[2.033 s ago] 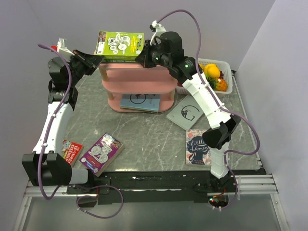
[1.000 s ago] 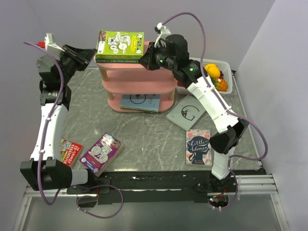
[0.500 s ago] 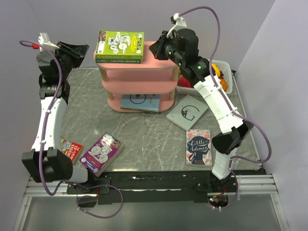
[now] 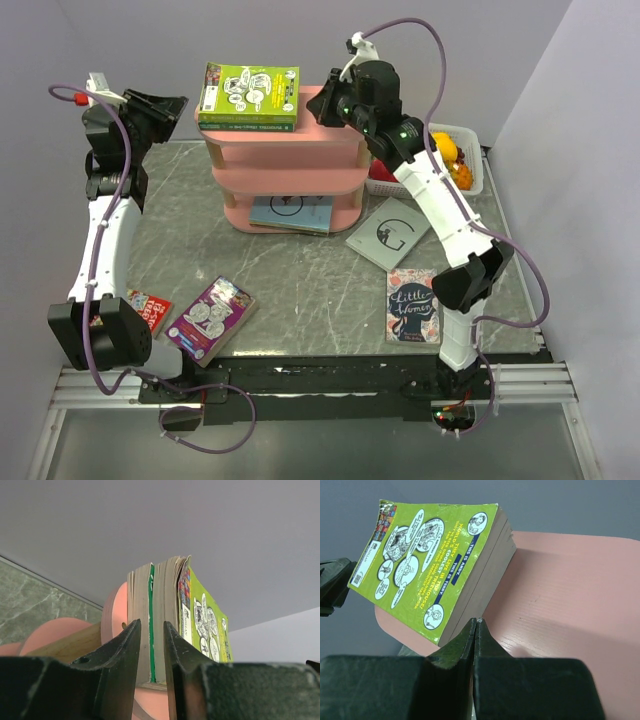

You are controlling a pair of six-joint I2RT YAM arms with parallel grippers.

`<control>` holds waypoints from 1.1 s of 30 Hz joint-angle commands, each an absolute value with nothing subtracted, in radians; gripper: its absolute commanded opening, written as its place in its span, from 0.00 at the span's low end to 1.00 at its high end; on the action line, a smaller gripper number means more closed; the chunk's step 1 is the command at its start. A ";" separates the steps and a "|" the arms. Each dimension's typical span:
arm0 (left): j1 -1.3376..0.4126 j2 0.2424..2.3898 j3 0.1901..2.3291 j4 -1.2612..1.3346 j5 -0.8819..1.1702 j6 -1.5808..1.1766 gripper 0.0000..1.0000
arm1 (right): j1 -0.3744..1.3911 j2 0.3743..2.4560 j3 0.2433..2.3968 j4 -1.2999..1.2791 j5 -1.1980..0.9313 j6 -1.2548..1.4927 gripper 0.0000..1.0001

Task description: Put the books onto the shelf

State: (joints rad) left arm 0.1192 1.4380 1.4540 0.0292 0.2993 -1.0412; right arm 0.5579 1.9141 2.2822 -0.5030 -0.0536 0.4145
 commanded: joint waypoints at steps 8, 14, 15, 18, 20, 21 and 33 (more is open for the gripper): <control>0.120 1.425 1.439 0.106 0.339 -1.055 0.31 | 0.572 1.954 2.376 -0.499 -0.084 0.423 0.00; 0.121 1.427 1.430 0.118 0.354 -1.062 0.31 | 0.584 1.989 2.428 -0.525 -0.100 0.420 0.00; 0.120 1.425 1.430 0.118 0.354 -1.062 0.31 | 0.586 1.994 2.436 -0.529 -0.101 0.420 0.00; 0.120 1.422 1.422 0.123 0.359 -1.062 0.31 | 0.589 1.999 2.439 -0.528 -0.109 0.422 0.00; 0.121 1.422 1.420 0.124 0.360 -1.060 0.31 | 0.591 1.996 2.431 -0.525 -0.109 0.420 0.00; 0.121 1.420 1.420 0.123 0.359 -1.060 0.31 | 0.594 1.994 2.427 -0.522 -0.109 0.420 0.00; 0.147 1.278 1.407 -0.083 0.073 -1.022 0.44 | 0.574 1.605 1.906 -0.298 0.103 0.394 0.08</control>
